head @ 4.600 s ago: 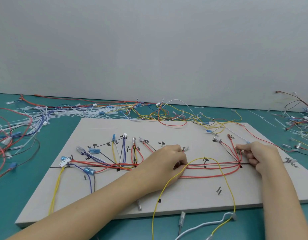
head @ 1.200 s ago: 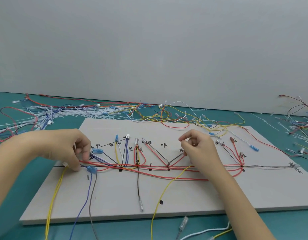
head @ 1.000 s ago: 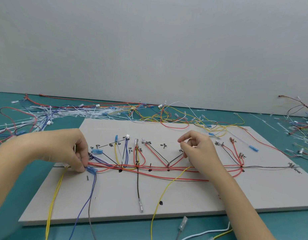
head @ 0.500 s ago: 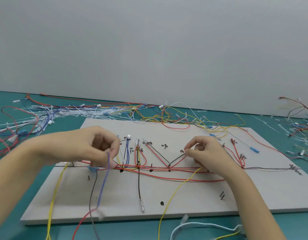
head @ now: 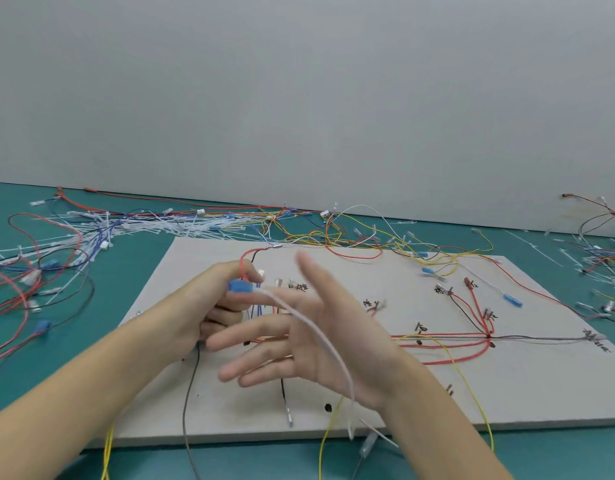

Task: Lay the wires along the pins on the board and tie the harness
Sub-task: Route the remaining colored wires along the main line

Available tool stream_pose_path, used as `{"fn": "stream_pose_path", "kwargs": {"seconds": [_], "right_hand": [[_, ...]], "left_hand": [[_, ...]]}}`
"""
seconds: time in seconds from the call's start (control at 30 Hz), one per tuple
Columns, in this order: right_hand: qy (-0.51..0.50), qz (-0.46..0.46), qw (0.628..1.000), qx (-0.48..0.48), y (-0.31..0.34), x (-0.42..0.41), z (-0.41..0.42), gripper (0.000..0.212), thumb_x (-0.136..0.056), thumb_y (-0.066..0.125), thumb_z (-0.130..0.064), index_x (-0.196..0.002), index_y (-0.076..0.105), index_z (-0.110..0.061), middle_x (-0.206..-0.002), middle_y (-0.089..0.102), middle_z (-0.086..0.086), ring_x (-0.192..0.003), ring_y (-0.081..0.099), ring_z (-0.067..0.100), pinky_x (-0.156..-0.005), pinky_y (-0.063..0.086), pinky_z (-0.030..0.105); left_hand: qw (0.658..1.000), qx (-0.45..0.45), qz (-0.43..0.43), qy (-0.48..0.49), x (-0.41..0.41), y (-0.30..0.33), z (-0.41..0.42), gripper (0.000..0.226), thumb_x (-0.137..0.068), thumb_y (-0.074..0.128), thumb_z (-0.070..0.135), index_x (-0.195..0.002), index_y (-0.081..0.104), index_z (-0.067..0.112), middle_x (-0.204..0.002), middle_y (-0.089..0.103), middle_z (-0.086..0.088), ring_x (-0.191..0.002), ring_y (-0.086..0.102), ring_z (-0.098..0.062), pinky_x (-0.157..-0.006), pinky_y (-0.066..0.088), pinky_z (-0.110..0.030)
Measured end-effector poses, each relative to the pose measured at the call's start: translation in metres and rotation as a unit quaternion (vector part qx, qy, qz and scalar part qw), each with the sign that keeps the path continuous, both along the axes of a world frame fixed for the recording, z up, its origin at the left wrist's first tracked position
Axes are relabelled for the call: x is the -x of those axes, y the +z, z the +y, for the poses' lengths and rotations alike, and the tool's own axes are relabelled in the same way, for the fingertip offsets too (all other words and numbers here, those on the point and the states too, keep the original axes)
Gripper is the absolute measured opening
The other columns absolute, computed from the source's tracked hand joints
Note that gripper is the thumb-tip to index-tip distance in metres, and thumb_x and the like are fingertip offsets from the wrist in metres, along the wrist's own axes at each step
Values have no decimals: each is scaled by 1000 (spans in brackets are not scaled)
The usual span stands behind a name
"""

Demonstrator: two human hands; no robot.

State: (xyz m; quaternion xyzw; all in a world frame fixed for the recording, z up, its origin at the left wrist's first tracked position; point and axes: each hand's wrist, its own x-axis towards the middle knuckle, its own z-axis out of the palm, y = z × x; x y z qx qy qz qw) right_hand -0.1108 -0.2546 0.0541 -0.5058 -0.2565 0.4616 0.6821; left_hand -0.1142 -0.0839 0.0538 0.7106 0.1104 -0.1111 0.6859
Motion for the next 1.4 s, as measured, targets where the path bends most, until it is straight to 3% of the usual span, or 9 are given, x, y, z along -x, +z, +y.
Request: {"fn": "stream_pose_path", "kwargs": {"seconds": [0.1,0.2,0.3,0.43,0.6,0.77,0.97,1.1,1.4], "right_hand": [[22,157,973,-170,12,-5,-23,70,-96,38,-57,-138,46,-2,-112,67,25,-91,70,38,-79,58,42],[4,242,941,-235,31,-13,-45,51,-96,50,-35,-135,46,-2,-108,66,32,-71,71,40,-47,58,36],[-22,184,956,-227,44,-14,-56,53,-86,66,-20,-134,49,-4,-117,62,27,-56,65,24,-33,49,25],[-181,73,956,-220,59,-23,-64,46,-71,76,-5,-116,66,-6,-101,65,10,-48,37,3,-30,33,11],[-362,207,874,-249,64,-46,-70,25,-69,63,5,-93,67,-1,-83,65,16,-50,53,9,-40,43,11],[-498,70,862,-70,42,-59,-72,20,-86,58,6,-101,66,-5,-74,65,6,-53,60,7,-48,49,12],[-597,-69,794,97,23,-59,-82,19,-84,58,13,-87,65,-5,-70,64,10,-47,63,10,-46,52,19],[-608,-100,779,113,20,-62,-75,20,-85,55,15,-87,61,-5,-75,64,16,-47,65,11,-47,54,20],[-584,-162,793,63,21,-86,-32,27,-89,44,16,-86,51,-10,-81,57,18,-48,67,12,-47,52,17]], "left_hand": [[1000,-18,5,-1,0,0,1,35,-46,65,42,-63,41,22,-56,24,4,-48,15,-14,-53,7,-27],[999,-28,35,-18,-5,-2,0,33,-72,58,35,-56,33,23,-56,17,7,-43,10,-10,-40,5,-16],[997,-70,26,-12,-8,-7,-3,36,-81,54,32,-54,31,23,-55,18,7,-45,11,-12,-40,7,-18],[994,-104,0,-39,-5,-9,-5,33,-73,56,35,-55,31,23,-62,16,3,-48,11,-14,-43,8,-22],[986,-59,-36,-153,-8,1,13,21,-51,53,35,-55,41,17,-57,26,3,-46,19,-13,-40,18,-20],[965,-65,-22,-252,-15,-8,27,17,-73,68,29,-67,73,14,-63,53,1,-53,45,-8,-46,36,-15],[915,-281,-153,-247,-11,-16,23,12,-87,66,38,-85,77,39,-75,60,-3,-68,47,-14,-68,34,-27],[880,-380,-212,-190,-8,-15,13,28,-76,81,21,-62,70,43,-66,68,25,-65,63,4,-58,41,-7],[843,-460,-228,-159,-1,-10,10,21,-67,88,27,-60,69,34,-64,65,27,-65,59,7,-55,40,-7]]}}
